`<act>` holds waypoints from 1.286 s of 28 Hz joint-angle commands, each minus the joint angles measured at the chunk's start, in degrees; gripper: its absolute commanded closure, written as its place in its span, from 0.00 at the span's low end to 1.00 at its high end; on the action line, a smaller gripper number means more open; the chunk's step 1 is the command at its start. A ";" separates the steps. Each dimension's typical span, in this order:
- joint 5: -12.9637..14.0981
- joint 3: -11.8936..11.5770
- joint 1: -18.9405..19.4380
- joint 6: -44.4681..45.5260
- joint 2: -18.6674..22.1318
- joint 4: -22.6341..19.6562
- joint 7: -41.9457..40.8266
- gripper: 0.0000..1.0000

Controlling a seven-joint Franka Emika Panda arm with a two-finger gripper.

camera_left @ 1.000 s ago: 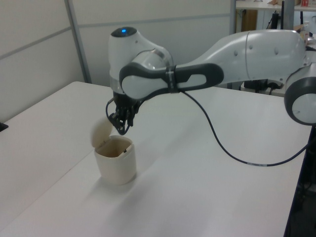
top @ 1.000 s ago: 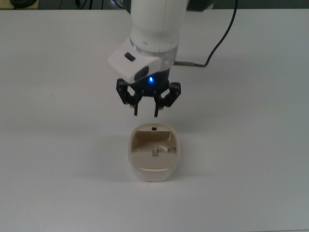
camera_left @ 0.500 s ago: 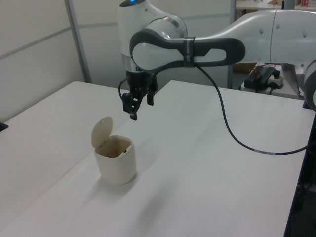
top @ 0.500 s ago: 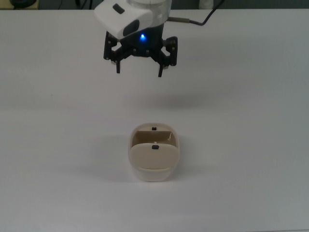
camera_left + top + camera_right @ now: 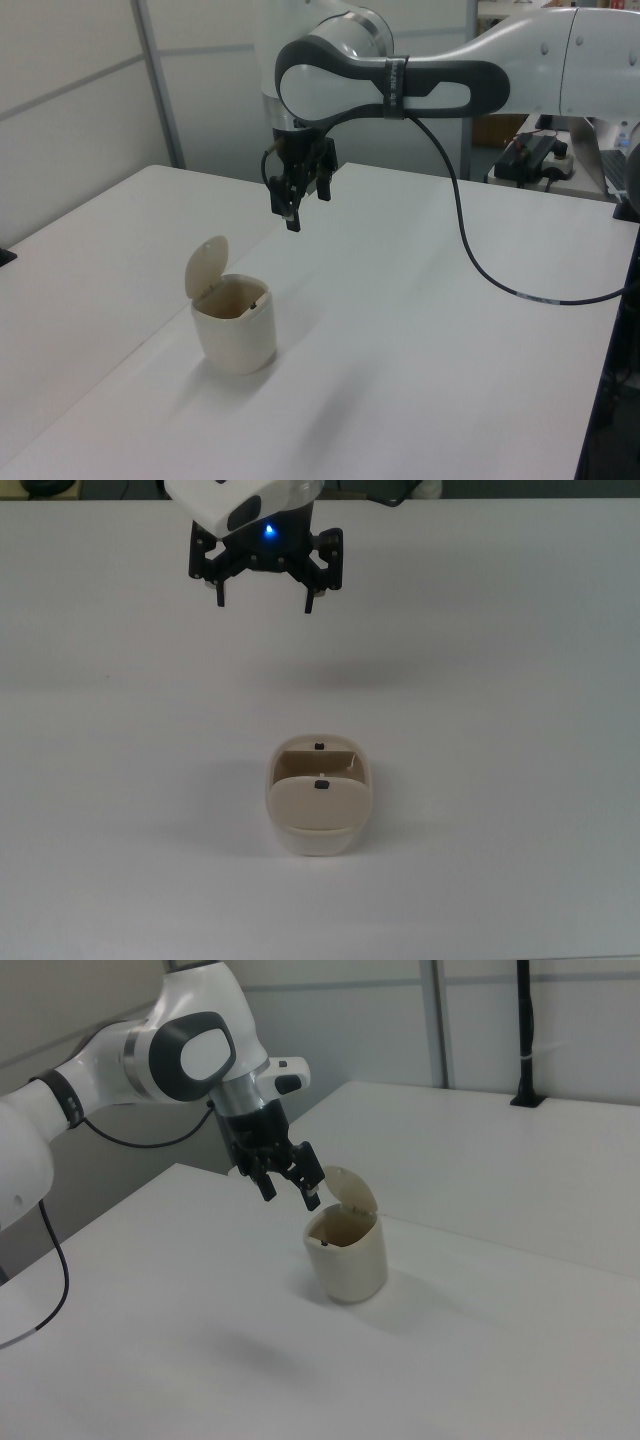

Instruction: Open the trash can

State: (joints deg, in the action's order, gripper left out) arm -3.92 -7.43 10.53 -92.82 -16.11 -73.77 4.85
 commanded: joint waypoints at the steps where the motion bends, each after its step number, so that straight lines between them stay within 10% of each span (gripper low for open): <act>1: 0.31 -0.22 -0.25 0.88 1.61 -1.73 -1.77 0.00; 36: 0.58 -0.57 -2.09 0.80 1.52 -1.73 -1.51 0.00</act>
State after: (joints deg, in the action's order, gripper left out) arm -3.91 -7.72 9.16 -92.78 -16.06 -73.92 4.73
